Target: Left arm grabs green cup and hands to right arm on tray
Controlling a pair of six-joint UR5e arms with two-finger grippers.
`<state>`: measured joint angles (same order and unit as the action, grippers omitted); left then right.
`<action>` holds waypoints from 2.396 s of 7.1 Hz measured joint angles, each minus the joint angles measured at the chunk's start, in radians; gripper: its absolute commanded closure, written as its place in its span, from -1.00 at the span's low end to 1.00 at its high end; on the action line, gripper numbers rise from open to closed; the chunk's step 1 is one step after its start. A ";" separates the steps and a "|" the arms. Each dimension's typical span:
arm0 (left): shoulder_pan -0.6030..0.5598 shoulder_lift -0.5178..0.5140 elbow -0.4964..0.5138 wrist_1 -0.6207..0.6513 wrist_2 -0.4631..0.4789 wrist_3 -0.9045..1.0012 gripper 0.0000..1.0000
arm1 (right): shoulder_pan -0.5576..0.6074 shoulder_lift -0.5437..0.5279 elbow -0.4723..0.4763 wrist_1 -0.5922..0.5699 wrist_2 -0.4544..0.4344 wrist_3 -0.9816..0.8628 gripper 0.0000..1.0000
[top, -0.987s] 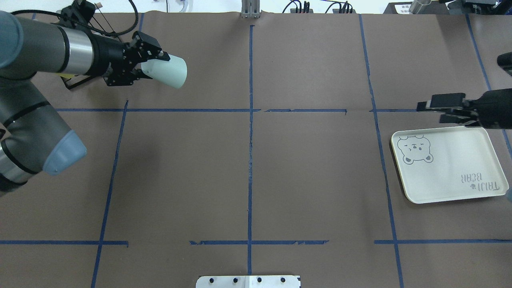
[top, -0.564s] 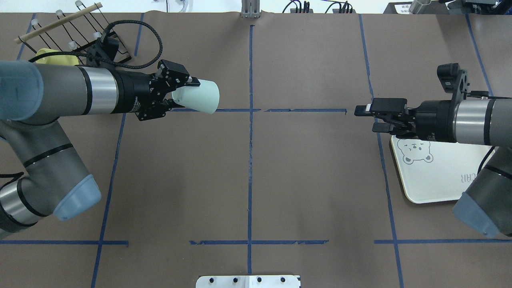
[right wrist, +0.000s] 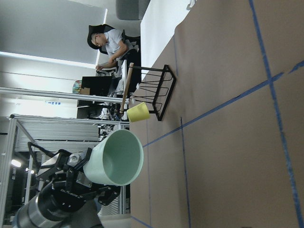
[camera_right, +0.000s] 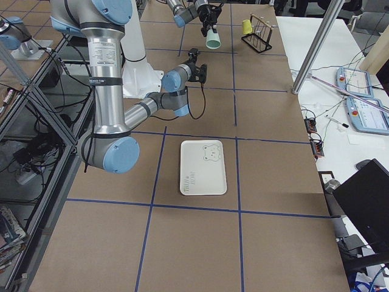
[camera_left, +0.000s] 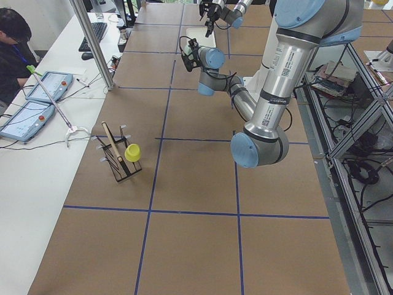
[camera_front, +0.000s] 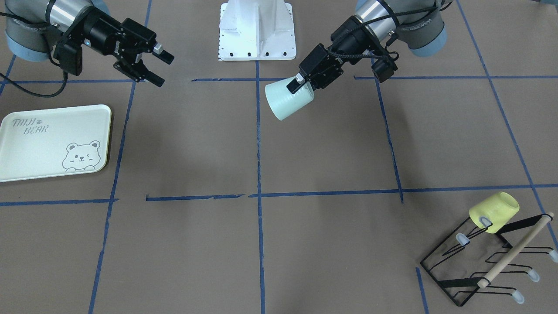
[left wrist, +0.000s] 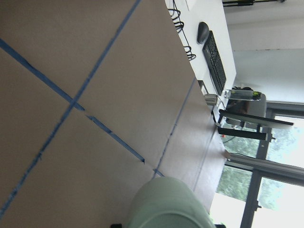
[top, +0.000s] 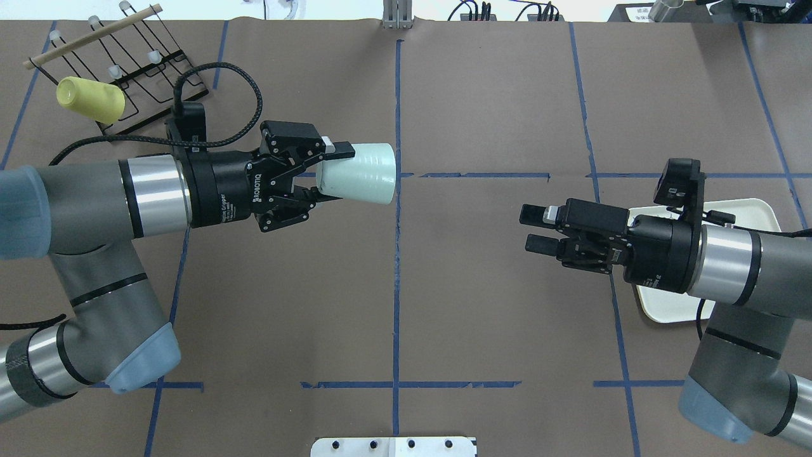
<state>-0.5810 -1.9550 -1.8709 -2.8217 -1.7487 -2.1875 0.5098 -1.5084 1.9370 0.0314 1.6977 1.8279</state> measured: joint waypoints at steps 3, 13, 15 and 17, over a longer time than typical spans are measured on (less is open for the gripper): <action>0.065 -0.003 0.005 -0.121 0.000 -0.026 0.60 | -0.116 0.067 -0.005 0.096 -0.135 0.004 -1.00; 0.151 -0.010 0.002 -0.180 -0.055 -0.021 0.60 | -0.144 0.189 -0.024 0.066 -0.175 0.004 -0.99; 0.151 -0.011 0.002 -0.180 -0.055 -0.022 0.60 | -0.147 0.203 -0.021 0.032 -0.173 0.004 -0.97; 0.151 -0.011 0.002 -0.180 -0.056 -0.023 0.60 | -0.150 0.212 -0.020 0.013 -0.173 0.004 -0.92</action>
<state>-0.4295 -1.9661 -1.8684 -3.0020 -1.8046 -2.2101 0.3594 -1.2961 1.9171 0.0445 1.5247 1.8316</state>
